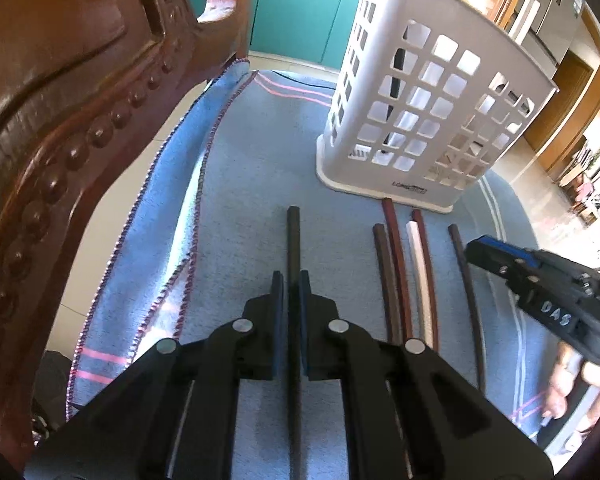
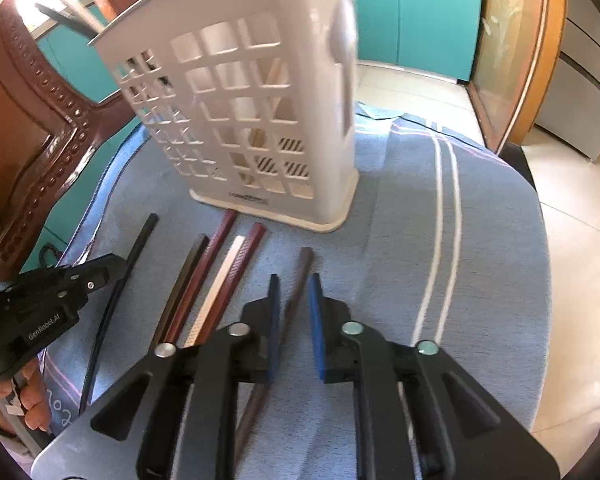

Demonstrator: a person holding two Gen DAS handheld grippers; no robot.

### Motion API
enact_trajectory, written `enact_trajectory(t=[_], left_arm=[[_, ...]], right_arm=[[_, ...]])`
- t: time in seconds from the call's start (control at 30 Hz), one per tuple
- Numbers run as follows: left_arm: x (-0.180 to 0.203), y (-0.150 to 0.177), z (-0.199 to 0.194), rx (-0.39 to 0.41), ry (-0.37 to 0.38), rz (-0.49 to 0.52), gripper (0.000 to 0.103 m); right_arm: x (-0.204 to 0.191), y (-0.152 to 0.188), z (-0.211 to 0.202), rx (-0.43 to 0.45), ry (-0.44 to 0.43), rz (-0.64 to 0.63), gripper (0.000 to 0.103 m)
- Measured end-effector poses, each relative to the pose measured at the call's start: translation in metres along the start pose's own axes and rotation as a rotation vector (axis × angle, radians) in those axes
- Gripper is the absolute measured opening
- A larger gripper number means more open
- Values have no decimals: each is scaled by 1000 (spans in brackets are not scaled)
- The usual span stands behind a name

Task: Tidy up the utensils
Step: 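Close the right tool on the dark brown chopstick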

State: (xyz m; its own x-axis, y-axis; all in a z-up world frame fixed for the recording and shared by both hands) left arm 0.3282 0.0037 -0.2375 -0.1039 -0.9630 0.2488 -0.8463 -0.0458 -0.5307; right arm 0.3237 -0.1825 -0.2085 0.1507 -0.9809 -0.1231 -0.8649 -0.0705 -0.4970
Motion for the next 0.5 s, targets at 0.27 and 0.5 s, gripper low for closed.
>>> enact_trajectory(t=[0.27, 0.5], left_arm=[[11, 0, 11, 4, -81, 53, 21], [24, -4, 18, 16, -219, 172, 32]], right_arm=[[-8, 7, 9, -29, 33, -44, 39], [-17, 14, 12, -26, 126, -96, 40]])
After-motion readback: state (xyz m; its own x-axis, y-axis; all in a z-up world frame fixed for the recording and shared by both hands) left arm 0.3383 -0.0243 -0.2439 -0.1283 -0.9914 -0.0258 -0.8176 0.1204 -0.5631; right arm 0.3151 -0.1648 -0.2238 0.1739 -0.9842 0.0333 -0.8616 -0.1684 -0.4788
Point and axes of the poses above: each gripper's, at about its wrist camera, not at the fingertips, and z roughly the way its jaws point, x to its right, y to its underside, the point moved 8 cm from there along z, roughly the way its jaws point, and after that the axes turned 4 degrees about y, right-handed, at the moved point
